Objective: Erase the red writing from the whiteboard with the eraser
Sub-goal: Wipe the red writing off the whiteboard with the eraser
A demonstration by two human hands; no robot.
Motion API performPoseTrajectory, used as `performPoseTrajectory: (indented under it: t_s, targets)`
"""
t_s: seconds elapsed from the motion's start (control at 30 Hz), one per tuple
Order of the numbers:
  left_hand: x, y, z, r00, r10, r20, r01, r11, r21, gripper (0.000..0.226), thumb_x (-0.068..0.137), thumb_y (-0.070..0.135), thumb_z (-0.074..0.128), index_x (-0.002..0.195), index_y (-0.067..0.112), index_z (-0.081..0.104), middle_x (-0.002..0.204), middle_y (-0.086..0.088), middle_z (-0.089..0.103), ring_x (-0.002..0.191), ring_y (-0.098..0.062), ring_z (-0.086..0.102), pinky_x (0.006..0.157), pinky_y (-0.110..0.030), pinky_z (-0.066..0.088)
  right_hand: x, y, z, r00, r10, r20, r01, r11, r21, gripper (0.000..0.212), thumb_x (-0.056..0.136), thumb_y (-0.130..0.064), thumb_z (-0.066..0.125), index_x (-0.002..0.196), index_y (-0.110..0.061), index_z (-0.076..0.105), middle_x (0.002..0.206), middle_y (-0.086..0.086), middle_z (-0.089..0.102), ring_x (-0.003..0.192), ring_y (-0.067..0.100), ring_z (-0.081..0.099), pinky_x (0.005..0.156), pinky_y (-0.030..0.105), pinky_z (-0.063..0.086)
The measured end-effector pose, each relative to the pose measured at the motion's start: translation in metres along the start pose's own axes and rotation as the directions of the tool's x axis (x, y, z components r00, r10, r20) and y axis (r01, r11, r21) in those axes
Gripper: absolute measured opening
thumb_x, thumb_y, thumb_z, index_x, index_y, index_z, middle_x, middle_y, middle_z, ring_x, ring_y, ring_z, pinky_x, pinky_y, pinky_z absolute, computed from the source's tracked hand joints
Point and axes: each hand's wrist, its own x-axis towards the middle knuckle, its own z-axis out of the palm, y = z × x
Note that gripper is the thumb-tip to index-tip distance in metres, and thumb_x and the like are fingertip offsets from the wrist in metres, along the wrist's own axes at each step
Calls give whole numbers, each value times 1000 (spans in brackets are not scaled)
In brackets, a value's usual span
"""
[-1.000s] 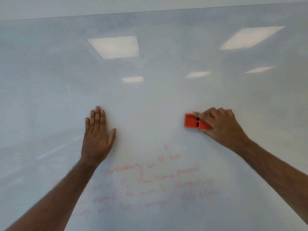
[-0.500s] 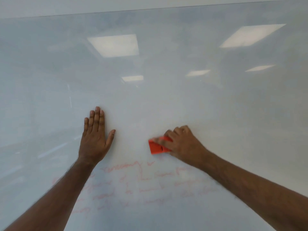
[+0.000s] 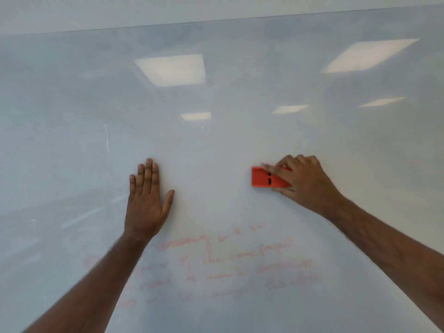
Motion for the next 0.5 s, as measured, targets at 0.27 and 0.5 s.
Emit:
performPoseTrajectory:
  t_s: [0.27, 0.5]
  targets:
    - [-3, -1, 3, 1000, 7, -29, -7, 1000, 2, 81, 112, 51, 29, 175, 11, -3, 185, -6, -6, 171, -26, -6, 139, -45, -3, -4, -63, 21, 999, -13, -43, 18, 993, 120, 76, 80, -44, 84, 150, -36, 55, 111, 3, 65, 86, 30, 60, 76, 46, 47]
    - [-4, -7, 2, 999, 29, -27, -29, 1000, -1, 81, 112, 50, 31, 175, 12, 0, 185, -5, -4, 171, -26, -3, 139, -44, -2, -76, -70, 43, 943, -322, 81, 312, 944, 110, 58, 96, -47, 61, 152, -40, 46, 115, -4, 65, 86, 23, 59, 78, 44, 49]
